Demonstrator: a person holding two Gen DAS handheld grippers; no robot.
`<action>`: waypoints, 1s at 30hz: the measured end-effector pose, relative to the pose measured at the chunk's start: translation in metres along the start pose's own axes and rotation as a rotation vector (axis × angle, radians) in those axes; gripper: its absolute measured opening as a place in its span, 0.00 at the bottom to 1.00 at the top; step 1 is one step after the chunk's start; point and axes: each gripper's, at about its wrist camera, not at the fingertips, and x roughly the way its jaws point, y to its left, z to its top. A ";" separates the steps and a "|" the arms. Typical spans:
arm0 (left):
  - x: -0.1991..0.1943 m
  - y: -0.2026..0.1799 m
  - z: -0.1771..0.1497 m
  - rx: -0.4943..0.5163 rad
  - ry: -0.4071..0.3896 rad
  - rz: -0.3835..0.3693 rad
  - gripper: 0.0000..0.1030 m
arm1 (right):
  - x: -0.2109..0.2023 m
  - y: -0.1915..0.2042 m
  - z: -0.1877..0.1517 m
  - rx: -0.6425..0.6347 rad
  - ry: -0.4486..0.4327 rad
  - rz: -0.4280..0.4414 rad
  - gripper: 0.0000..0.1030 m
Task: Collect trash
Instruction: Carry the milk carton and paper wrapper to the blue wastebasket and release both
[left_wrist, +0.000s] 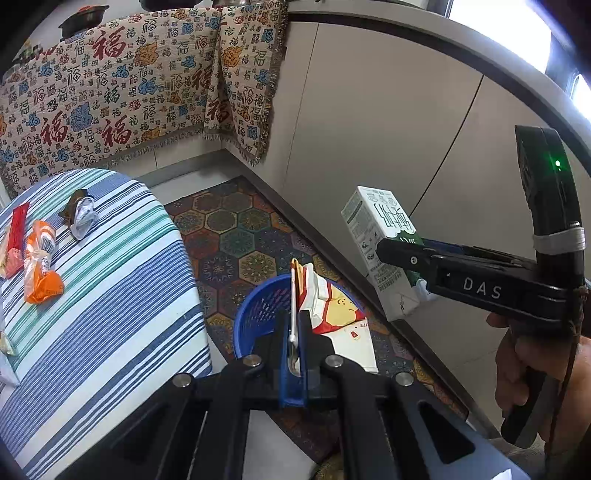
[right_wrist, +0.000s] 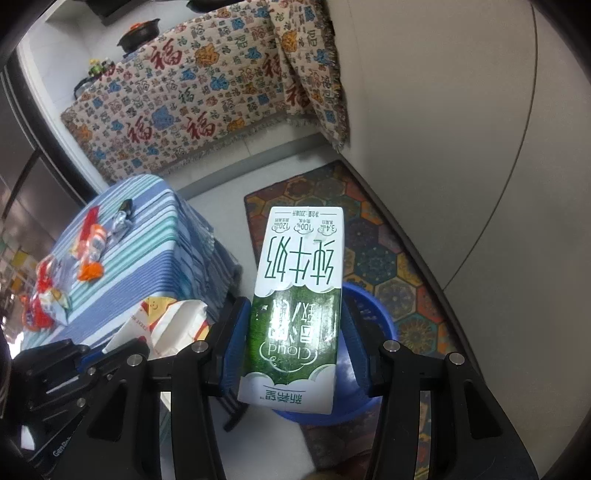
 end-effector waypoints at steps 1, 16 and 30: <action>0.005 -0.002 0.001 0.003 0.004 0.005 0.05 | 0.005 -0.004 -0.001 0.005 0.001 -0.003 0.49; 0.083 -0.010 0.001 0.002 0.074 0.020 0.05 | 0.046 -0.052 -0.005 0.107 0.066 -0.004 0.50; 0.078 -0.020 -0.007 0.029 -0.017 0.013 0.58 | 0.027 -0.060 0.002 0.139 -0.032 -0.034 0.80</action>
